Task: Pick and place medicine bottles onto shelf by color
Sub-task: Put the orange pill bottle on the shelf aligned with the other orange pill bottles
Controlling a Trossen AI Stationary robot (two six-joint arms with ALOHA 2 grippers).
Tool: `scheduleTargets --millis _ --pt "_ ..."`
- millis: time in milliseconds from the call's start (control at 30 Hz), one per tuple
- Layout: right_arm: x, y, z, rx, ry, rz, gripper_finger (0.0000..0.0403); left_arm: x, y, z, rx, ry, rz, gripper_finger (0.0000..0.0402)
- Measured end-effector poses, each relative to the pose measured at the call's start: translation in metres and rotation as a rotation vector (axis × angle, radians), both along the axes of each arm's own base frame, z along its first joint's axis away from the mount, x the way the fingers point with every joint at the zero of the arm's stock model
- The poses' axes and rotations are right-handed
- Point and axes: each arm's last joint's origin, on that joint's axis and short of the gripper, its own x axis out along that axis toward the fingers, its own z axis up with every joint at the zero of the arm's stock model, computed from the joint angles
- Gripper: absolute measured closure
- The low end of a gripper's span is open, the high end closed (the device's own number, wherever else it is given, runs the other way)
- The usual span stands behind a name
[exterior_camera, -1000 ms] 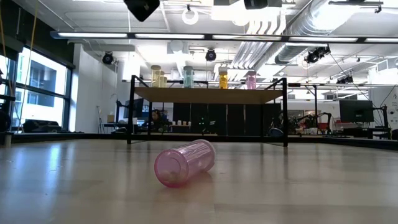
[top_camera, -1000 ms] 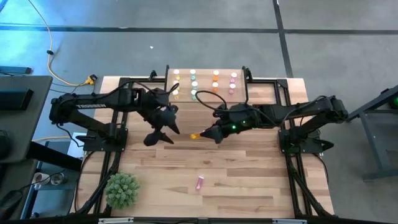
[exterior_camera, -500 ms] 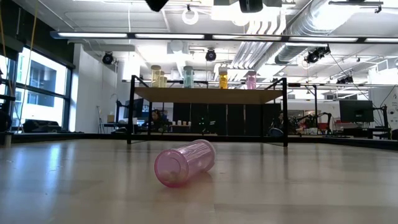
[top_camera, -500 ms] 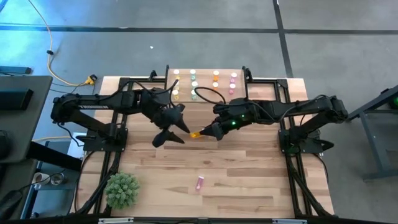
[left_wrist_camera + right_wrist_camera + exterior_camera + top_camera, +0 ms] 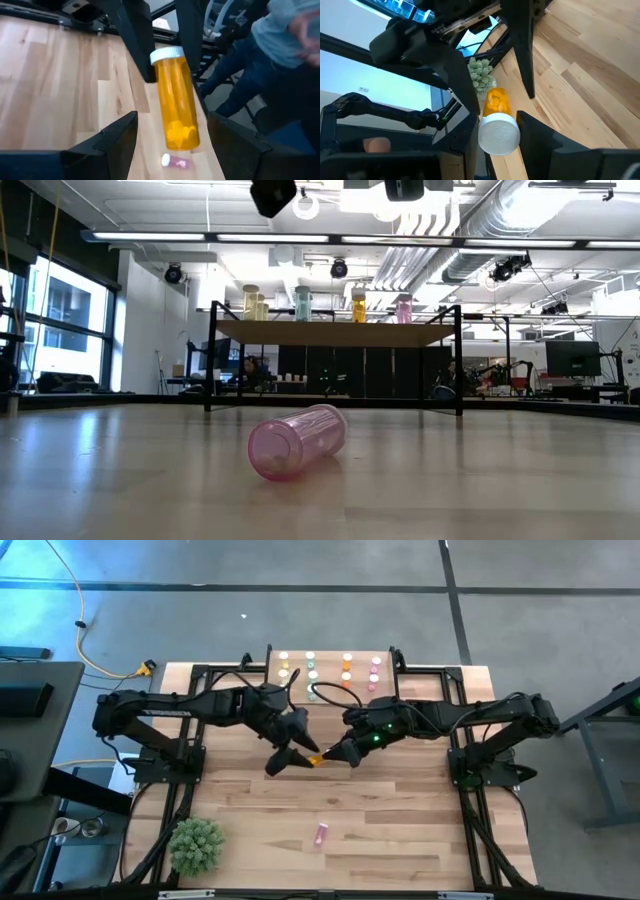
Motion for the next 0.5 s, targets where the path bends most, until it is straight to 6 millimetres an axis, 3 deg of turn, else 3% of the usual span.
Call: scheduleTargets --millis 367,500 --pt "0.0002 -0.0040 0.0002 0.000 -0.001 -0.012 0.0298 0.0048 -0.0001 -0.0035 -0.039 0.004 -0.023 0.0175" --pt "0.0001 -0.0039 0.0003 0.001 -0.001 -0.012 0.0298 0.0049 0.0001 -0.0034 -0.037 0.001 -0.022 0.0193"
